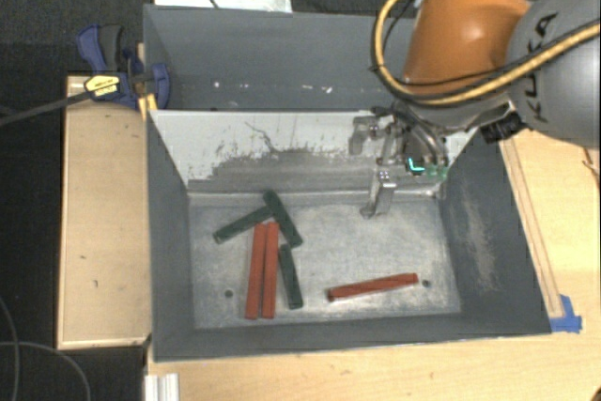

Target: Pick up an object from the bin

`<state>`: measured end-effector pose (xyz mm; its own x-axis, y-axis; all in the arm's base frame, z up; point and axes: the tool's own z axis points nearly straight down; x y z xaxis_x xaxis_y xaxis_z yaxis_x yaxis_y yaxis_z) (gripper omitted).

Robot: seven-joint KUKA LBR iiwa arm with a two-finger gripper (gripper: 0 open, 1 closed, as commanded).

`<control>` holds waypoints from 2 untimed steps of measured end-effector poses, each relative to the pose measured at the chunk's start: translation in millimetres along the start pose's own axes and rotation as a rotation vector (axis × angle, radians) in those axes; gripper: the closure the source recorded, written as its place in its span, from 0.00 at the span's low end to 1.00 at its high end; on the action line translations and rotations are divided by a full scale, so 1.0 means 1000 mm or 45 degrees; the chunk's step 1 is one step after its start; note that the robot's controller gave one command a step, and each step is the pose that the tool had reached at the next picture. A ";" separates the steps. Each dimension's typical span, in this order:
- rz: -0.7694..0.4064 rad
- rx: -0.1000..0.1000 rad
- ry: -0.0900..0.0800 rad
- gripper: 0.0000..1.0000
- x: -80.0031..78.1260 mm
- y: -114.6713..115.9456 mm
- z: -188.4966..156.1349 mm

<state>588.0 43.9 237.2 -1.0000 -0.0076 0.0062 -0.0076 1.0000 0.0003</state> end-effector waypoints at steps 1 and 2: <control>-0.064 0.001 0.003 0.00 0.029 0.001 0.107; -0.378 0.000 -0.003 0.00 0.042 0.039 0.169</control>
Offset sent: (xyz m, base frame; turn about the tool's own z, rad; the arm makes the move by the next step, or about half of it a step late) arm -0.0281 0.0013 -0.1013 -0.0515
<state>544.5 82.7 68.2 -0.9541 -0.2995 0.0031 -0.2995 0.9541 0.0019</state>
